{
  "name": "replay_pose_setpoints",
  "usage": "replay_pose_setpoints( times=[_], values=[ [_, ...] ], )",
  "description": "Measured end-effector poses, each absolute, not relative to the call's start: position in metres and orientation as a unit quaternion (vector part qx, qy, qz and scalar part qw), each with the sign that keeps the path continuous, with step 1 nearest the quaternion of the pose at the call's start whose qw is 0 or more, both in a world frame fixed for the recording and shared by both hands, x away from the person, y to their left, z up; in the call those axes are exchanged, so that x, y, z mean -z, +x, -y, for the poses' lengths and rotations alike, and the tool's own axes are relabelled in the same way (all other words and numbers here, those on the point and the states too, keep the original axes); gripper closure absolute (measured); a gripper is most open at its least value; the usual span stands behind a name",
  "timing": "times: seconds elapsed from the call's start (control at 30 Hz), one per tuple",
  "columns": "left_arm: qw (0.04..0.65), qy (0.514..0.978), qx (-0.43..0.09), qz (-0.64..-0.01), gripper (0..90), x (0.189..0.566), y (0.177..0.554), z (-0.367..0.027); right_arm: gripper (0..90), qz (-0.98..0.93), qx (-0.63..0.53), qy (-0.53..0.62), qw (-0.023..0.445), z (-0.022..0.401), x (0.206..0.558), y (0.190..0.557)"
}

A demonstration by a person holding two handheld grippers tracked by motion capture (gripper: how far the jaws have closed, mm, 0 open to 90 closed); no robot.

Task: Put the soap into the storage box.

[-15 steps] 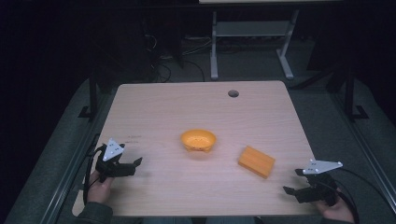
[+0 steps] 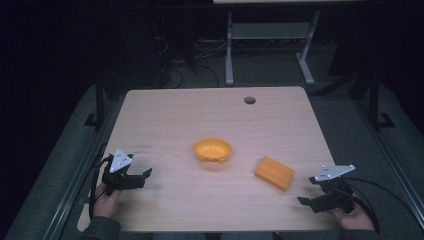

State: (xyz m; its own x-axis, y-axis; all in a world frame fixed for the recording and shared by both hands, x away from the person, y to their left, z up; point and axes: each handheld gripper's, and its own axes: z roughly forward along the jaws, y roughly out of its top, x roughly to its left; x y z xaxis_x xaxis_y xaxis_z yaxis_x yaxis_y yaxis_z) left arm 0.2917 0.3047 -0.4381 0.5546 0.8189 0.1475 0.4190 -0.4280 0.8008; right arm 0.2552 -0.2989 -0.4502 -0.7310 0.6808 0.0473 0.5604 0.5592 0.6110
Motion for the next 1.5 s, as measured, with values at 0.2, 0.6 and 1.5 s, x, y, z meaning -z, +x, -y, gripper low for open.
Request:
replay_pose_setpoints(
  times=[0.2, 0.6, 1.5],
  values=[
    [0.370, 0.800, -0.270, -0.387, 14.1, 0.438, 0.291, -0.305, 15.4, -0.885, -0.305, 0.339, 0.095, 0.288, 0.441, 0.266],
    [0.372, 0.799, -0.270, -0.388, 14.1, 0.437, 0.291, -0.306, 15.4, -0.899, -0.294, 0.311, 0.096, 0.270, 0.426, 0.283],
    [0.376, 0.795, -0.272, -0.391, 14.1, 0.435, 0.290, -0.308, 15.4, -0.916, -0.280, 0.277, 0.079, 0.235, 0.419, 0.311]
  ],
)
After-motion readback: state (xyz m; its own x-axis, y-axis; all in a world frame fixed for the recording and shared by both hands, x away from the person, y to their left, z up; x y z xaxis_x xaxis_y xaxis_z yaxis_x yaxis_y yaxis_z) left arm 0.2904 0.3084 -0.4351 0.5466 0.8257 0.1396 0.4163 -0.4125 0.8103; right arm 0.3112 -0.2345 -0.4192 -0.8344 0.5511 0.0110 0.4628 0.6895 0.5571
